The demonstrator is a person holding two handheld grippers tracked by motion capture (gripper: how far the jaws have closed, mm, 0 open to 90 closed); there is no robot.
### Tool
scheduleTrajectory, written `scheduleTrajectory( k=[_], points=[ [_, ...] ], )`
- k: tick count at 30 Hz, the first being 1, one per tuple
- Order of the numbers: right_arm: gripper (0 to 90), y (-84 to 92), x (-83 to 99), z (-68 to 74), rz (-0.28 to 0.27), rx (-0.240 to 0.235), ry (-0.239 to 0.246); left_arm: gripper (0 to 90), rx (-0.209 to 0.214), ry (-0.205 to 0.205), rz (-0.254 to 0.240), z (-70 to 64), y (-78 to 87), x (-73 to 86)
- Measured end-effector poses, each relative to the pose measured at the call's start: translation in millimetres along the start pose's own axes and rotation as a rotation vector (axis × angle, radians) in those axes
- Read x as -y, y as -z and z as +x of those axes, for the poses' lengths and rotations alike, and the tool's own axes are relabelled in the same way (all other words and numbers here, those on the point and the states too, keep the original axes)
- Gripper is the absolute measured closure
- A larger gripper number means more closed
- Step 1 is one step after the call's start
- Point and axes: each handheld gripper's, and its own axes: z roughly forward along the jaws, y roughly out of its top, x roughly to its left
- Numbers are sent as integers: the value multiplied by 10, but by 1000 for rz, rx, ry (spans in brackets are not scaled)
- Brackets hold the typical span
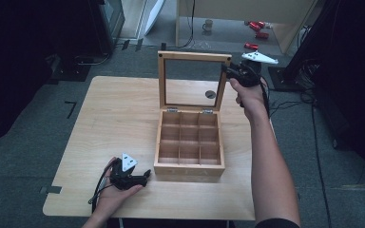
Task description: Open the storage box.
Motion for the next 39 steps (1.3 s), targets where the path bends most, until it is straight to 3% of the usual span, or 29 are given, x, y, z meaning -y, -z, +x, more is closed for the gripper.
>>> scheduleTrajectory(
  k=[16,20,21,29,39],
  points=[
    [664,-269,-2,13,-6,105,-102,161,4,-2,-1,-3,-1,0],
    [585,-259,-22,60,8,124,-148,161,4,-3,-1,-4,-1,0],
    [532,-245,-26,75,4,117,-150,162,4,-2,-1,-4,-1,0],
    [409,10,-27,181,-32,96,-112,161,4,-3,-1,-5,-1,0],
    [274,443,359,175,10,109,-73,161,5,-4,0,-6,-1,1]
  ],
)
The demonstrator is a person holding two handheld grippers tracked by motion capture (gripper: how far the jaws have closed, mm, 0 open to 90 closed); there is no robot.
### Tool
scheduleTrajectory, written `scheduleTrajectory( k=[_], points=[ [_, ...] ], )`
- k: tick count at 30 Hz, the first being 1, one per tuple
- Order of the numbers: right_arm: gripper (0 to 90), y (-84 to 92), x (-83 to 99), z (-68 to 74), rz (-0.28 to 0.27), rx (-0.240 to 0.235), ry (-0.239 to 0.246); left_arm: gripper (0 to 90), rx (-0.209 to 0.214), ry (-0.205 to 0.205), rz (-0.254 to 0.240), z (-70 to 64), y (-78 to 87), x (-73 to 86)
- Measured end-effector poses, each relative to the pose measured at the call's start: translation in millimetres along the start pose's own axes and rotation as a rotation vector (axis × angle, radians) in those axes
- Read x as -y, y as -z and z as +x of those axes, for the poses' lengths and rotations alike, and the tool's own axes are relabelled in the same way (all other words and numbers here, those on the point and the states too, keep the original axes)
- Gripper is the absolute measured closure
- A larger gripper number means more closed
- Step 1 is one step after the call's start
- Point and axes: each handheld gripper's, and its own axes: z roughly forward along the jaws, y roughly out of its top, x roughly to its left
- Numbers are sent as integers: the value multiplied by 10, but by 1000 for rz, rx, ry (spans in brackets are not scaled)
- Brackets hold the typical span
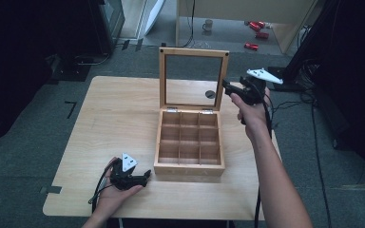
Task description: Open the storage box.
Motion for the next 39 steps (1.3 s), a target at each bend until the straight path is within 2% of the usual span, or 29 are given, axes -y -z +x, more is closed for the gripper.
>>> scheduleTrajectory(
  k=[7,17,22,26,30,35,39],
  points=[
    [195,202,402,-139,60,39,20,161,-1,0,0,0,0,0],
    [162,327,1036,-337,145,84,0,161,0,0,0,0,0,0],
    [155,365,1298,-400,177,107,-20,161,0,0,-1,0,-1,0],
    [152,447,1498,-422,210,111,-44,162,0,0,-1,-1,-1,0],
    [149,555,1741,-407,248,121,-12,162,-1,1,-1,-1,-1,0],
    [147,775,2028,-420,287,138,-28,162,-1,1,-1,-1,-1,0],
    [144,940,2181,-432,315,149,-16,162,-1,0,-1,-1,-1,0]
  ],
)
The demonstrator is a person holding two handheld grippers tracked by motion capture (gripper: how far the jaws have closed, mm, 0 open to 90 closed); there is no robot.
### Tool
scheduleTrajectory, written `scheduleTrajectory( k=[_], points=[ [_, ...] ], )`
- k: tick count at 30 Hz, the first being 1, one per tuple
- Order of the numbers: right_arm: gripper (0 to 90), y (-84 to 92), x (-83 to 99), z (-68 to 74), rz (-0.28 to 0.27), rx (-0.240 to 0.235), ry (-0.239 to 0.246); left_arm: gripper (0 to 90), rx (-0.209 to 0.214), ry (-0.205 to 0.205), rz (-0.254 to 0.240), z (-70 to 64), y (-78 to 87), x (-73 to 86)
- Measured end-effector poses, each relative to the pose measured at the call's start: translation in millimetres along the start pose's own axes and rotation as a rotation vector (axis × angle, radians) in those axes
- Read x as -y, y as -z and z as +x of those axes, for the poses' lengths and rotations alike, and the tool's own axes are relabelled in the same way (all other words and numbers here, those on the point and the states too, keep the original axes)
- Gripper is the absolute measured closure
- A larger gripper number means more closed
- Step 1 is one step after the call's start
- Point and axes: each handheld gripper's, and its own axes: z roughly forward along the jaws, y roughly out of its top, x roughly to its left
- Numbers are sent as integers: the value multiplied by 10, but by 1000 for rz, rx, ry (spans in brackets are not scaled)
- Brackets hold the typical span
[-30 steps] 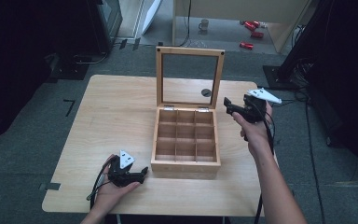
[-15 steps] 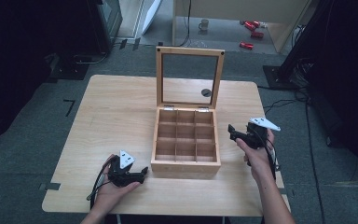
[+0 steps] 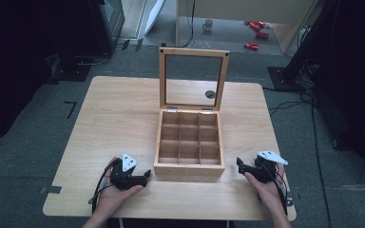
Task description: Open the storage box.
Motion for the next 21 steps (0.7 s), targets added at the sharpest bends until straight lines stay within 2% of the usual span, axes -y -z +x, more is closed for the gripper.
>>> scheduleTrajectory(
  k=[3,8,9,14,21],
  points=[
    [144,53,89,-9,15,6,-11,162,0,0,0,0,0,0],
    [137,61,228,58,55,22,23,162,0,0,0,0,0,0],
    [137,61,243,74,49,27,34,162,0,0,0,0,0,0],
    [133,60,256,143,59,38,64,162,1,1,0,-1,0,1],
    [132,59,257,142,59,37,63,162,1,1,-1,-1,0,1]
  ],
)
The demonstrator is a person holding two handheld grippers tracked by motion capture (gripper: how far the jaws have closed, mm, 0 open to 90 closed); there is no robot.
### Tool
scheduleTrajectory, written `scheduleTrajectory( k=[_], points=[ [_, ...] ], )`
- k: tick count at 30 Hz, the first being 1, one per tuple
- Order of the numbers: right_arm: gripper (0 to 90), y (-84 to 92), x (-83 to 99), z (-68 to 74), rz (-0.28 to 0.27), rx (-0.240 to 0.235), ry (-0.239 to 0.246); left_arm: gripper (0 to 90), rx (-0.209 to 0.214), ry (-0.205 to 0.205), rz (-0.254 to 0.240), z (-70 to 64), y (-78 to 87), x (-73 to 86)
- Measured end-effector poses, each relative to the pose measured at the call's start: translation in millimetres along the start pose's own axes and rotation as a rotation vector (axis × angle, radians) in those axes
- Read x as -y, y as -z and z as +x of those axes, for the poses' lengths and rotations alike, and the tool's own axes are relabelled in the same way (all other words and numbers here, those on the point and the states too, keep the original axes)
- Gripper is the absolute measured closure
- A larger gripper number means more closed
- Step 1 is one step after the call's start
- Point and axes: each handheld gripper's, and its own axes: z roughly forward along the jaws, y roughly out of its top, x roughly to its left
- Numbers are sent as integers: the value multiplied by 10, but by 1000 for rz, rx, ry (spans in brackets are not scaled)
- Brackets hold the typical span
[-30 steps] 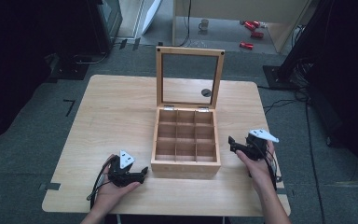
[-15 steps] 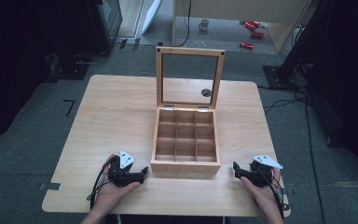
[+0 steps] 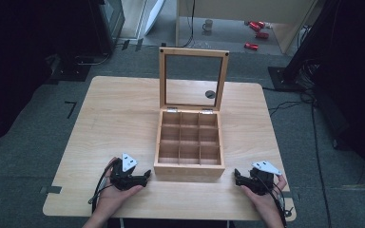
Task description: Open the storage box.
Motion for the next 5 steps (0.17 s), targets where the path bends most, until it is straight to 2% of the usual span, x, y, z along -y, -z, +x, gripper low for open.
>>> scheduleTrajectory(
  k=[5],
  points=[
    [133,0,0,0,0,0,0,162,0,-1,0,1,0,0]
  ],
)
